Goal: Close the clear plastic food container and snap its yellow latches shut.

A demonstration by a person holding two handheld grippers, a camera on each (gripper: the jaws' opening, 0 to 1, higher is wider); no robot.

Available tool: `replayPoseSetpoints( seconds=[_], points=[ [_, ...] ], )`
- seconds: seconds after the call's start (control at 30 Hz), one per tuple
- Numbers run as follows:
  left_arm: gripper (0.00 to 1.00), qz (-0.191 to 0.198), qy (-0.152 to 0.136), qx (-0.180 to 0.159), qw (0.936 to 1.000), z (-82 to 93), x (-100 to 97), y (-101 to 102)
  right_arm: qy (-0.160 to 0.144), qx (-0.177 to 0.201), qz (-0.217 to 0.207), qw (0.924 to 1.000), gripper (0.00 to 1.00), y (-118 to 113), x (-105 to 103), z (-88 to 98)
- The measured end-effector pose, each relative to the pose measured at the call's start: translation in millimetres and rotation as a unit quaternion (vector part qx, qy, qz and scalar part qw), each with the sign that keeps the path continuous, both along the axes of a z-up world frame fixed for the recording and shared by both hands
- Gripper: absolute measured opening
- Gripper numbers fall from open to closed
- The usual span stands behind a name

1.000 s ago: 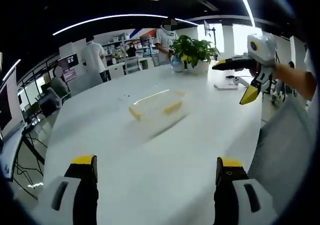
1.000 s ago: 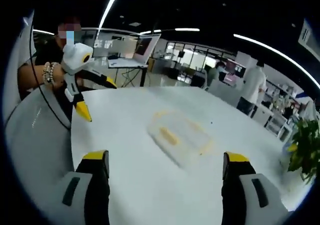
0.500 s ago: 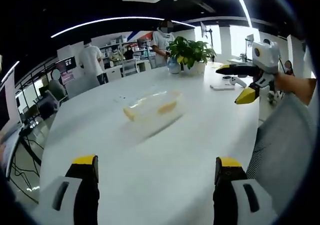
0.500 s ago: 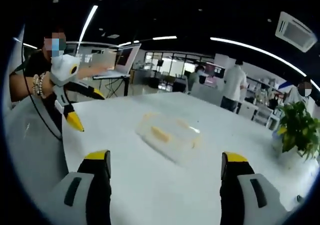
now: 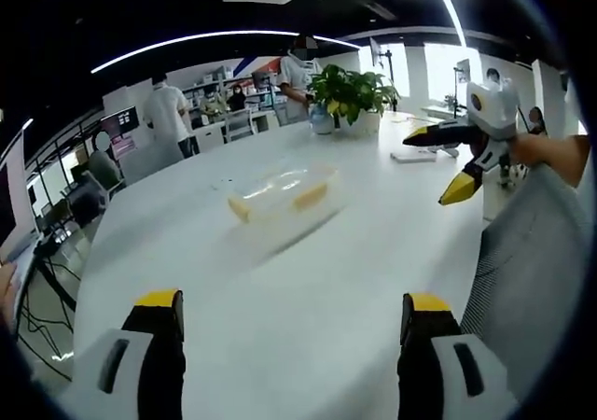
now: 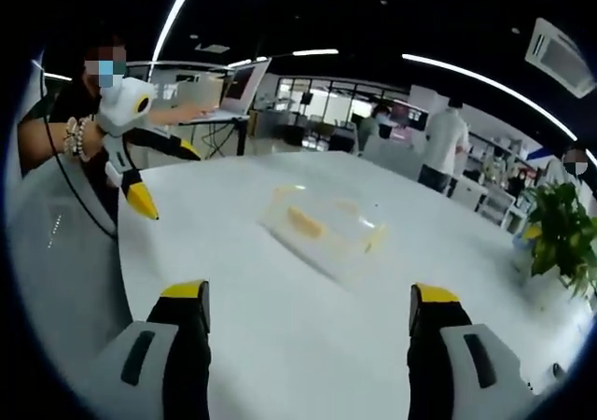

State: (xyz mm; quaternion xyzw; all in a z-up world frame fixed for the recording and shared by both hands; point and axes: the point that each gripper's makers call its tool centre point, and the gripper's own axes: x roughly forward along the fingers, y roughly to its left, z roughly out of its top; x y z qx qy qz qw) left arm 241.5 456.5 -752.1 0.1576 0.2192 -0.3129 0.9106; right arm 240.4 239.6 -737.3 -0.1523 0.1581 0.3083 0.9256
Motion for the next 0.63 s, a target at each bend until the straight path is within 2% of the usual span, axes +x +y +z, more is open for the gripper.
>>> replayPoseSetpoints(
  seconds=[0.1, 0.27, 0.4, 0.63],
  points=[
    [0.95, -0.002, -0.002, -0.003, 1.0, 1.0, -0.6, -1, 0.002, 0.006, -0.001, 1.0, 0.86, 1, 0, 0.8],
    [0.95, -0.006, -0.003, 0.0, 1.0, 0.4, -2.2, -3, 0.02, -0.006, 0.0, 0.9998, 0.84, 4, -5, -5.8],
    [0.95, -0.008, -0.002, 0.001, 1.0, -0.3, -3.2, -3, 0.019, 0.0, 0.008, 0.9998, 0.83, 10, -7, -1.6],
    [0.95, -0.014, 0.003, 0.005, 0.9999, -2.5, -5.8, -4, 0.041, -0.005, 0.003, 0.9991, 0.81, 10, -10, -7.7]
  ],
)
